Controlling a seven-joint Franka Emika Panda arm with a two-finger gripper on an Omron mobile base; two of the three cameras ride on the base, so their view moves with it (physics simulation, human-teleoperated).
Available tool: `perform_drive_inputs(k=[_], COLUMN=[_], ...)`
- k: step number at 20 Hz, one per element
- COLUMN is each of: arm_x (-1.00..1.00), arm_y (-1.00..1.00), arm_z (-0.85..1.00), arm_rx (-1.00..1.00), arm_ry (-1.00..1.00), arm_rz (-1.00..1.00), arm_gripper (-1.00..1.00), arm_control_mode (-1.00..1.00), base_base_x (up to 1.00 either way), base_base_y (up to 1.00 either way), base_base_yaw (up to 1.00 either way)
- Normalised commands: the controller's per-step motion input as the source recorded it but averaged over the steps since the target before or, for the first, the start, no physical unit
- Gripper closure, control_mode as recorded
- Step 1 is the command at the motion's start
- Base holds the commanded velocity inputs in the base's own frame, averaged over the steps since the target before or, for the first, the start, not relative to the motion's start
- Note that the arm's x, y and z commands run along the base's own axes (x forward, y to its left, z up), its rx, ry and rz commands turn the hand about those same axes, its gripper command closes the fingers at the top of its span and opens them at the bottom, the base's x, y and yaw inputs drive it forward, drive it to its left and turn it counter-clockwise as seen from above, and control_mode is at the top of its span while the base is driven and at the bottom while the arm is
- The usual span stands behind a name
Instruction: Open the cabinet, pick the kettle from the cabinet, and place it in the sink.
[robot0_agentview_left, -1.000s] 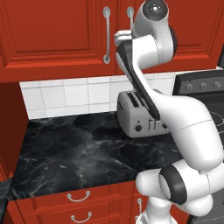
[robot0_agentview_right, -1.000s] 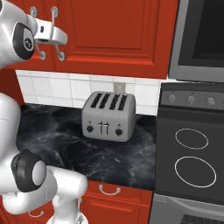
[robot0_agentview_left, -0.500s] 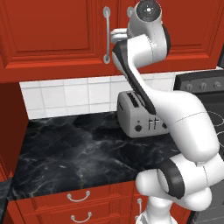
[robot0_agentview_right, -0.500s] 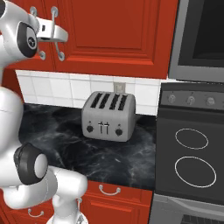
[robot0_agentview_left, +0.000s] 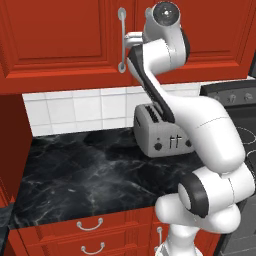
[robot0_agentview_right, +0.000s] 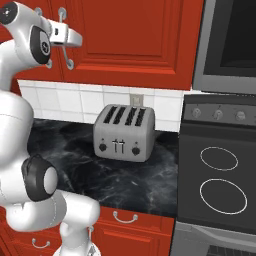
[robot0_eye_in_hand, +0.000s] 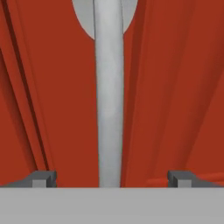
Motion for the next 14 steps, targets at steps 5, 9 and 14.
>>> perform_drive_inputs(k=[5, 9, 14], arm_x=[0.36, 0.32, 0.21], arm_y=[0.01, 0.01, 0.05], arm_z=[0.00, -0.01, -0.05], arm_rx=[0.01, 0.01, 0.00], arm_ry=[0.00, 0.00, 0.00], arm_rz=[0.03, 0.03, 0.01], arm_gripper=[-1.00, -1.00, 1.00], arm_control_mode=[-1.00, -1.00, -1.00], base_base_x=[0.00, 0.00, 0.00], base_base_y=[0.00, 0.00, 0.00], base_base_yaw=[0.00, 0.00, 0.00])
